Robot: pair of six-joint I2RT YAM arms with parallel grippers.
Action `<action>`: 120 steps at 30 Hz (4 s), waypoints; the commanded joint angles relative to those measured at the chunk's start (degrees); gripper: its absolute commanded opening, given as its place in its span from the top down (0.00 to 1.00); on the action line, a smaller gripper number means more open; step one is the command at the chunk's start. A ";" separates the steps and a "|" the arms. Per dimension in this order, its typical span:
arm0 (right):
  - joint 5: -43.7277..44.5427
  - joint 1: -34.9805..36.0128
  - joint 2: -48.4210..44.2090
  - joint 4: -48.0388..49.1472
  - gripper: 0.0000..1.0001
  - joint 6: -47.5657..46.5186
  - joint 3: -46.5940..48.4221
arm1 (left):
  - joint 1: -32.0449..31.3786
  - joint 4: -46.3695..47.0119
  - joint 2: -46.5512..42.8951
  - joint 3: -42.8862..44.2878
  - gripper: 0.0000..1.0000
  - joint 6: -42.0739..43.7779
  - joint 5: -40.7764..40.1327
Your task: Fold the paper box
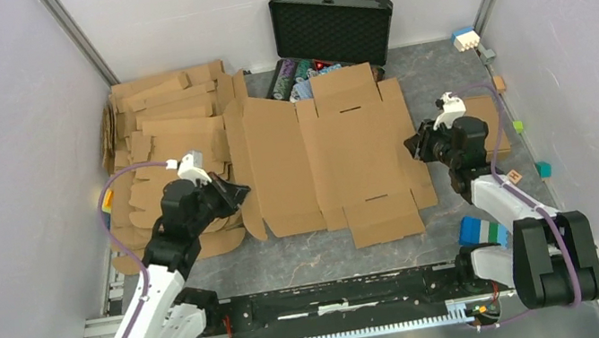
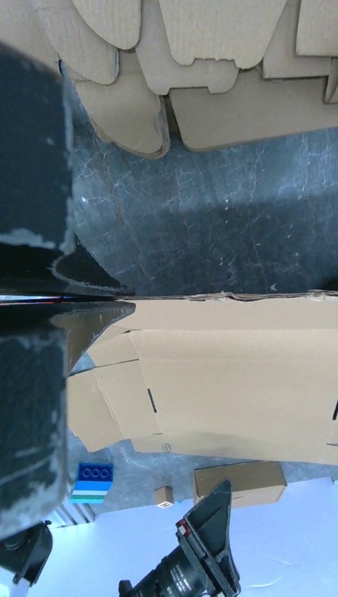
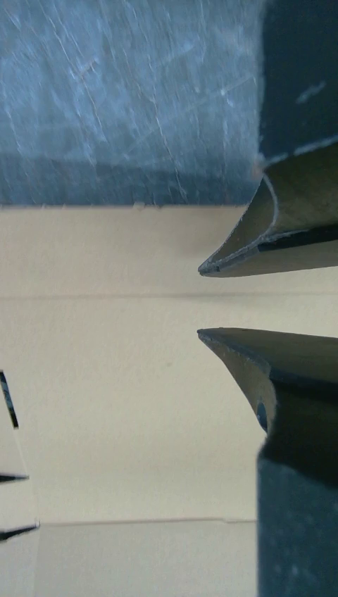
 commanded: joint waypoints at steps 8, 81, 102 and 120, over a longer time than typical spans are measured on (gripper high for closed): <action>0.29 3.60 -3.04 0.33 0.02 -0.72 -3.20 | -0.16 -12.11 2.49 11.55 0.96 5.12 2.54; -3.31 8.60 -6.54 16.88 1.00 4.16 0.41 | -0.15 -16.95 -1.03 17.35 0.87 20.98 6.18; -8.93 10.09 -12.33 28.79 1.00 -0.65 -4.09 | -0.08 -19.87 -0.37 18.15 0.97 23.65 -3.83; -4.89 10.11 -9.06 15.71 0.51 -3.52 -4.15 | -3.17 -12.80 -10.86 13.99 0.98 26.81 8.72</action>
